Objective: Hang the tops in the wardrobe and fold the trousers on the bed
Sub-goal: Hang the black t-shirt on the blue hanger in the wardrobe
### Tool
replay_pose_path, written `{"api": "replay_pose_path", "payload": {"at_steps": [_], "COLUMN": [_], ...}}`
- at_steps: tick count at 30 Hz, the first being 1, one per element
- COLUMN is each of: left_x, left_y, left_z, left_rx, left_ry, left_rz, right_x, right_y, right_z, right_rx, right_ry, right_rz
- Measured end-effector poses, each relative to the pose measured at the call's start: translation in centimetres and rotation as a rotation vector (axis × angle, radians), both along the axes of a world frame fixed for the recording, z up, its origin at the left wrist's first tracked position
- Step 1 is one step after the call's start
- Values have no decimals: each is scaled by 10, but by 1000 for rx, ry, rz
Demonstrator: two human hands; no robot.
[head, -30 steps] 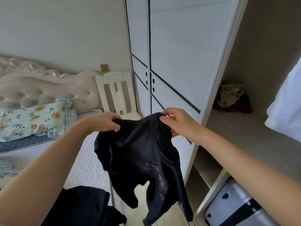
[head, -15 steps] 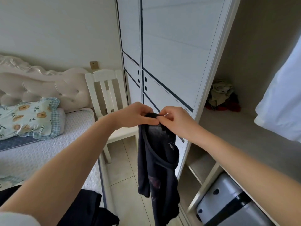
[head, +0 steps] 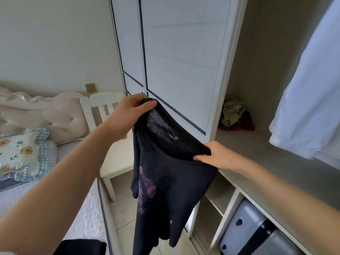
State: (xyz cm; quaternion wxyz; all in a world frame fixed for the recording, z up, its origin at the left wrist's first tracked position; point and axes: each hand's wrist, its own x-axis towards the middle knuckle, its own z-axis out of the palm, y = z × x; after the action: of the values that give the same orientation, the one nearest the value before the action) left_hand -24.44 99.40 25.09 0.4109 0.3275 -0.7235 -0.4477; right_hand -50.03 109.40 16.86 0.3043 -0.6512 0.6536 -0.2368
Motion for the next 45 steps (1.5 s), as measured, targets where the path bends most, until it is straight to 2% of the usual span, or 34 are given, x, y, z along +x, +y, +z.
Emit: {"api": "replay_pose_path", "payload": {"at_steps": [3, 5, 11, 14, 16, 18, 20, 22, 24, 27, 30, 32, 34, 39, 42, 45], "left_x": [12, 15, 15, 21, 23, 19, 9, 0, -4, -12, -28, -38, -47, -68, -88, -104], "left_y": [-12, -19, -51, -64, -70, -70, -63, -57, -55, -54, -51, -52, -55, -61, -64, -63], "left_z": [5, 4, -13, -29, -38, -42, -41, -38, -34, -27, -18, -11, -2, 9, 15, 31], "left_rx": [-114, -209, -340, -348, -319, -201, 139, 542, 809, 1000, 1048, 1040, 949, 417, 272, 296], "left_ry": [-150, -296, -475, -584, -720, -821, -672, -374, -124, 71, 105, 76, -3, -354, -318, -177], "left_rz": [63, 140, 233, 235, 287, 345, 255, 111, -15, -216, -303, -299, -277, -62, 26, 28], "right_x": [-10, -11, -9, -15, -18, -21, -24, -29, -38, -54, -69, -77, -82, -88, -84, -79], "right_y": [-2, -2, 3, 9, 11, 11, 9, 8, 8, 9, 11, 15, 19, 36, 43, 53], "right_z": [19, 35, 67, 74, 78, 79, 78, 77, 77, 77, 76, 77, 79, 92, 104, 116], "right_rx": [-80, -109, -144, -151, -146, -170, -237, -319, -378, -414, -435, -436, -439, -386, -367, -309], "right_ry": [86, 47, -100, -106, -126, -128, -96, -41, 23, 139, 254, 294, 306, 290, 290, 327], "right_rz": [-134, -163, -174, -140, -158, -197, -247, -315, -396, -491, -537, -574, -614, -684, -668, -604]}}
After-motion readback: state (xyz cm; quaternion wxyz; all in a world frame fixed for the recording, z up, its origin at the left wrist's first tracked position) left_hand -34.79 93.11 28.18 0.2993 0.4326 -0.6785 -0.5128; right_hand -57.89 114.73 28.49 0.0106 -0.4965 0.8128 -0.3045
